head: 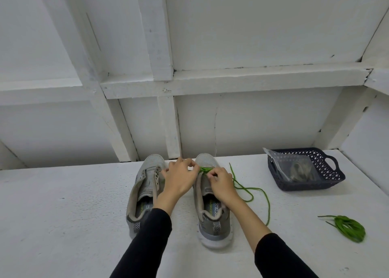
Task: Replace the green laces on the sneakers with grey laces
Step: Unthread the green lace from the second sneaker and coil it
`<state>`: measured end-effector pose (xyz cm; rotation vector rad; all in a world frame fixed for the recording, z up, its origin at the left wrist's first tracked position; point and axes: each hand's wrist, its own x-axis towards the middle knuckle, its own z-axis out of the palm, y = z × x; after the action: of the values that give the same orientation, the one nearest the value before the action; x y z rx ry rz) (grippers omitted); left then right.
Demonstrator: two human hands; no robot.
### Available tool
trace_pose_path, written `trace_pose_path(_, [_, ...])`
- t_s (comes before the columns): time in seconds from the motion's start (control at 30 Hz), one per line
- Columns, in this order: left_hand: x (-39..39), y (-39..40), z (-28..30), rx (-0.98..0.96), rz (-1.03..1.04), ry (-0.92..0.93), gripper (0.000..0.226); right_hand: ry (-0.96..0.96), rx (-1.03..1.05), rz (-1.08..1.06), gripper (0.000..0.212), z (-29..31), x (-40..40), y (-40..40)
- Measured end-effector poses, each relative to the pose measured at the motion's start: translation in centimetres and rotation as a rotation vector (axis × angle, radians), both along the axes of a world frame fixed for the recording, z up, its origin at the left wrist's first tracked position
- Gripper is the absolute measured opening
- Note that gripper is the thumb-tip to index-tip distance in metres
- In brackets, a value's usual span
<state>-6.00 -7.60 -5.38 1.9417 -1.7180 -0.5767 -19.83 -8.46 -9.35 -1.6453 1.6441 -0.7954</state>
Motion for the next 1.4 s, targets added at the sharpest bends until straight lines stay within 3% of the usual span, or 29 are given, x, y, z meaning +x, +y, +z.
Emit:
trace_pose_path(0.23, [-0.2,0.5,-0.9,0.037,-0.034,-0.061,0.035,-0.972,0.292,-0.218,0.019,2.2,-1.7,0.6])
trace_pose_path(0.4, [-0.5,0.5,-1.6,0.007,0.017,-0.016,0.021,-1.626,0.382,-0.402,0.023,2.5,-4.7,-0.1])
trace_pose_path(0.5, [-0.8,0.6,-2.4,0.014,0.053,0.097,0.017,-1.993,0.311,-0.521,0.027,1.5,-6.4,-0.4])
trace_pose_path(0.53, [-0.9,0.7,-2.7,0.013,0.065,0.133,0.015,-2.006,0.282,-0.566,0.029,1.2,-6.9,-0.5])
trace_pose_path(0.6, [-1.1,0.7,-3.1,0.011,0.086,0.229,0.014,-1.768,0.285,-0.634,0.032,0.5,-7.7,-0.8])
trace_pose_path(0.7, [-1.6,0.8,-3.7,0.016,0.112,0.362,0.013,-1.022,0.226,-0.554,0.02,0.1,-7.8,-0.5])
trace_pose_path(0.8, [-2.3,1.0,-4.1,0.019,0.156,0.456,0.012,-0.44,0.116,-0.258,0.015,0.5,-6.3,-0.1])
trace_pose_path(0.9, [-2.7,1.2,-4.3,0.006,0.183,0.518,0.013,-0.117,0.068,-0.017,0.019,1.5,-4.0,0.0])
trace_pose_path(1.03, [-2.8,1.6,-4.5,-0.006,0.202,0.546,0.02,0.284,0.093,0.03,0.021,2.1,-1.5,-0.4])
trace_pose_path(1.17, [-2.9,1.7,-4.4,-0.002,0.221,0.52,0.032,0.218,0.108,-0.017,0.021,2.2,-0.4,-1.0])
trace_pose_path(1.23, [-3.0,1.7,-4.4,-0.002,0.23,0.514,0.031,0.03,0.113,-0.054,0.029,2.4,-0.5,-1.1])
trace_pose_path(1.37, [-2.9,1.7,-4.7,-0.005,0.244,0.514,0.024,-0.859,0.121,-0.21,0.036,3.8,-1.5,-0.7])
trace_pose_path(1.4, [-2.9,1.6,-4.8,-0.006,0.246,0.515,0.02,-0.998,0.108,-0.241,0.035,4.2,-1.9,-0.6])
